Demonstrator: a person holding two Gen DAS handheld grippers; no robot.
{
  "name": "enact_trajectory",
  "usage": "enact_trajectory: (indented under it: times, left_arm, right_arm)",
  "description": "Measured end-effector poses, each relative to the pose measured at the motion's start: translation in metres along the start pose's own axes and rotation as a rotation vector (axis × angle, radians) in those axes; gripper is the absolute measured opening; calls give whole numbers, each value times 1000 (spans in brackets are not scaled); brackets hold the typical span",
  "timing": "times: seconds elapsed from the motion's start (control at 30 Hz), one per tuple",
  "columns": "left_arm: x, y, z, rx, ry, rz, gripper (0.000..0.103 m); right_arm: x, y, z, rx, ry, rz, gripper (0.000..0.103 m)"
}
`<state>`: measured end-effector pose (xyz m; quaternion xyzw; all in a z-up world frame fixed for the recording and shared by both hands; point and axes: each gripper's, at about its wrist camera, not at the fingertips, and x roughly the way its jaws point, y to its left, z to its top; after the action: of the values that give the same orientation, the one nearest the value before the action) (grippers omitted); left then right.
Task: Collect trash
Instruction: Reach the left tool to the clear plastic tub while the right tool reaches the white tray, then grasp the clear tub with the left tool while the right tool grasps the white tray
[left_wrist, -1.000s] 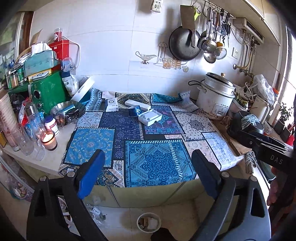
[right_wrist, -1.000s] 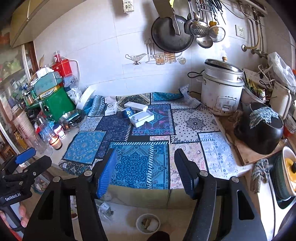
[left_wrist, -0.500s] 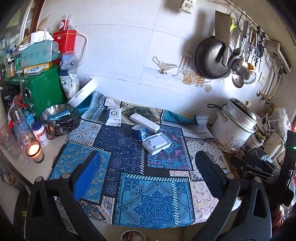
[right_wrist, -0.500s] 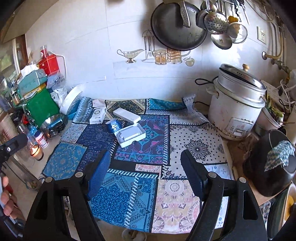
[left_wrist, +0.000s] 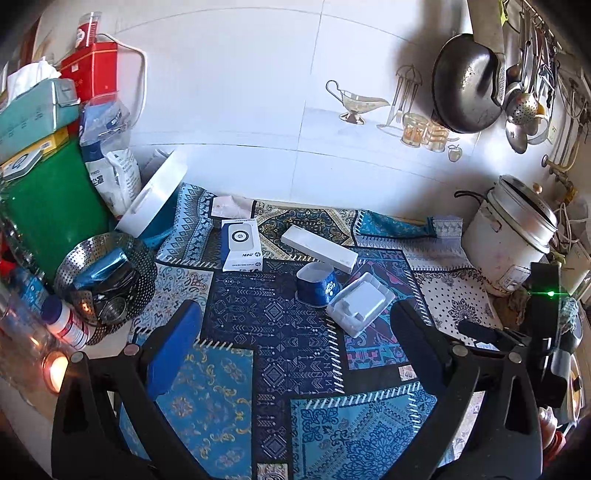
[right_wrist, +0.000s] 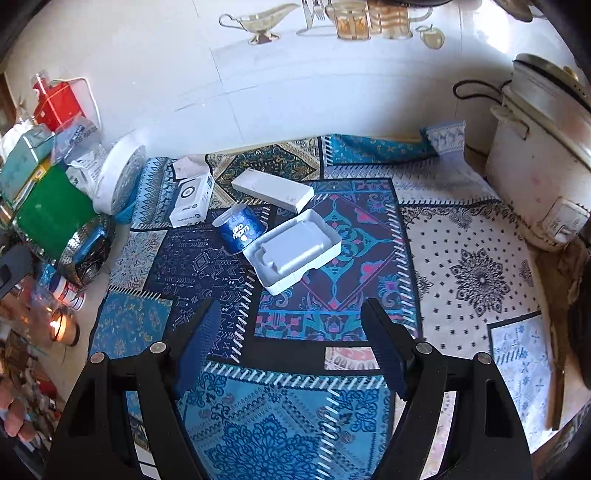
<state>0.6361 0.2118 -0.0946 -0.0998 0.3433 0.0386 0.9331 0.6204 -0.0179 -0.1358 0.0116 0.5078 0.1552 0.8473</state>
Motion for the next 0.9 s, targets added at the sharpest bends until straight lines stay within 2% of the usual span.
enact_trajectory:
  times: [0.17,0.3,0.4,0.53,0.63,0.73,0.9]
  left_arm:
    - [36,29,12,16,27,-17,102]
    - [76,45,14,30,116,-22,102]
    - [107,51,13,37,194,-45,102]
    - [144,48,12,38,264,-92,102]
    - [172,36,13,63,301,-141,102]
    - [200,18,11,107,341,-170,102]
    - [237,-14,9,189,375,-198,102]
  right_arm:
    - [63,23,17,24,82,-33,75]
    - [105,26,25,84,139,-52,75]
    - [121,17,26,152,157,-88,75]
    - [125,0,20,227,172,-109,75]
    - [126,-11,11,211,202,-154,75]
    - [120,-20,8,210,211,-163,73]
    - [106,-34,7,149,211,-256,73]
